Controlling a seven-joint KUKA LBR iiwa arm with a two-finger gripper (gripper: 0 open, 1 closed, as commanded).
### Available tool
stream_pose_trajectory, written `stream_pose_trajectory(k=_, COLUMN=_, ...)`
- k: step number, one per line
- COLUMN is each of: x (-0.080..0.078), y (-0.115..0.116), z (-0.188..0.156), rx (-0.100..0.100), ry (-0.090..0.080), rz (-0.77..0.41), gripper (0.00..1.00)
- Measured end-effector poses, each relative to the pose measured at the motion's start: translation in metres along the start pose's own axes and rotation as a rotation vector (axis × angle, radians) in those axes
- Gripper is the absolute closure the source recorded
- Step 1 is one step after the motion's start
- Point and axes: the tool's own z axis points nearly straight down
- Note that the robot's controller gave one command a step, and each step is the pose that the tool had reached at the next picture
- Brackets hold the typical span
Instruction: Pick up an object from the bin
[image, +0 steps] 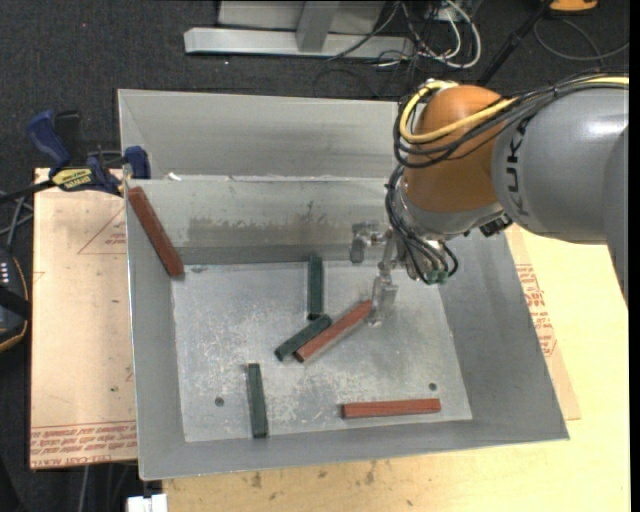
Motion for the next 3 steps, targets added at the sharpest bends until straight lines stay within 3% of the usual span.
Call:
stream_pose_trajectory(k=1, x=0.017, y=0.035, z=0.06, rx=0.001, ry=0.002, rz=-0.014, gripper=0.0)
stream_pose_trajectory(k=2, x=0.019, y=0.052, z=0.079, rx=-0.002, ry=0.009, rz=-0.036, gripper=0.0)
stream_pose_trajectory(k=3, x=0.014, y=0.045, z=0.081, rx=-0.002, ry=0.001, rz=-0.105, gripper=1.0)
